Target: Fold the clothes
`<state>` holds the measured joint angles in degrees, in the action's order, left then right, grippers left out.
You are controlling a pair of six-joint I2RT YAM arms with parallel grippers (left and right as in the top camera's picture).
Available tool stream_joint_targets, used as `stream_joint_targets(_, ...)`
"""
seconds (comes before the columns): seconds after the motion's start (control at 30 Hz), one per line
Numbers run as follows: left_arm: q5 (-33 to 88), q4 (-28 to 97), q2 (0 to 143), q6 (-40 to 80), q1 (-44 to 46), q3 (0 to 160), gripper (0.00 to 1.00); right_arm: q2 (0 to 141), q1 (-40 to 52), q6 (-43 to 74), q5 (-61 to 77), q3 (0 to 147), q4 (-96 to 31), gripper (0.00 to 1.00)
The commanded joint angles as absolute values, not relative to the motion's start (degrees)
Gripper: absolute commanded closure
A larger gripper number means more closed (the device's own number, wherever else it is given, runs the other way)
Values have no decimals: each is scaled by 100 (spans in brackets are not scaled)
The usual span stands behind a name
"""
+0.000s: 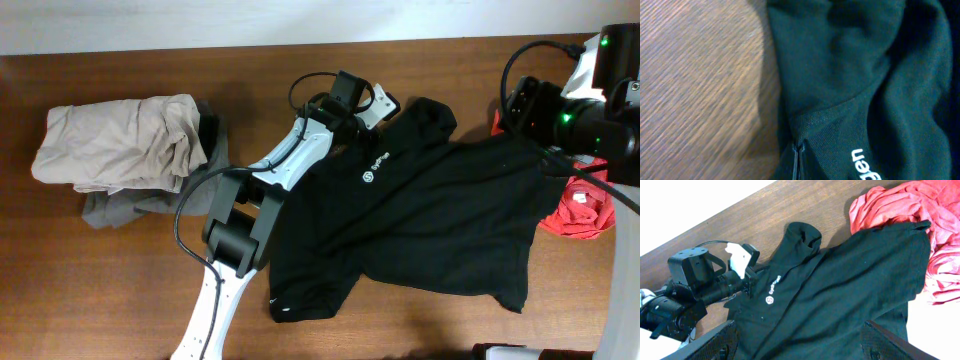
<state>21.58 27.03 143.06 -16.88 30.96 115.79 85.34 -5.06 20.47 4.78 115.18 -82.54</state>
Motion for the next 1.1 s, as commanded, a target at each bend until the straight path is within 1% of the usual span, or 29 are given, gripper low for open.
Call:
stream_joint_targets(0.0, 1555, 2777, 14385, -1079, 2829, 11896, 100, 8468, -491, 1970, 377, 11535, -8254, 18)
stream_joint_targets(0.2, 1498, 3105, 14376, -353, 1903, 12639, 100, 8471, -491, 1973, 154, 11528, -8256, 18)
stream_joint_targets(0.43, 1455, 3573, 14376, -303, 1192, 12733, 100, 8680, -491, 1973, 75, 11528, -8348, 16)
stream_joint_targets(0.57, 1170, 3826, 14376, -305, 967, 12733, 100, 9179, -491, 1970, 73, 11489, -8490, 16)
stream_joint_targets(0.6, 1173, 3848, 14376, -303, 952, 12733, 95, 9288, -491, 1968, 73, 11459, -8497, 16)
stream_joint_targets(0.63, 1173, 3879, 14376, -305, 932, 12733, 78, 9404, -491, 1968, 73, 11434, -8514, 16)
stream_joint_targets(0.67, 1173, 3922, 14376, -305, 921, 12735, 64, 9524, -491, 1964, 75, 11417, -8541, 16)
stream_joint_targets(0.7, 1177, 3970, 14363, -303, 919, 12739, 56, 9675, -491, 1927, 78, 11408, -8600, 16)
stream_joint_targets(0.73, 1173, 4025, 14346, -303, 919, 12750, 43, 9793, -491, 1881, 75, 11404, -8648, 15)
stream_joint_targets(0.77, 1170, 4104, 14317, -305, 919, 12779, 17, 9937, -491, 1820, 75, 11399, -8709, 15)
stream_joint_targets(0.83, 1170, 4368, 14223, -305, 908, 12919, 15, 10186, -495, 1785, 49, 11399, -8790, 14)
stream_joint_targets(0.93, 1170, 4858, 14029, -305, 902, 13227, 16, 10416, -495, 1673, -14, 11399, -8785, 13)
stream_joint_targets(0.97, 1173, 5043, 13941, -329, 897, 13345, 15, 10462, -497, 1673, -78, 11399, -8774, 11)
stream_joint_targets(1.0, 1173, 5253, 13858, -329, 897, 13465, 15, 10506, -502, 1647, -121, 11399, -8746, 7)
stream_joint_targets(1.07, 1177, 5708, 13677, -329, 899, 13664, 17, 10569, -523, 1625, -113, 11399, -8713, 4)
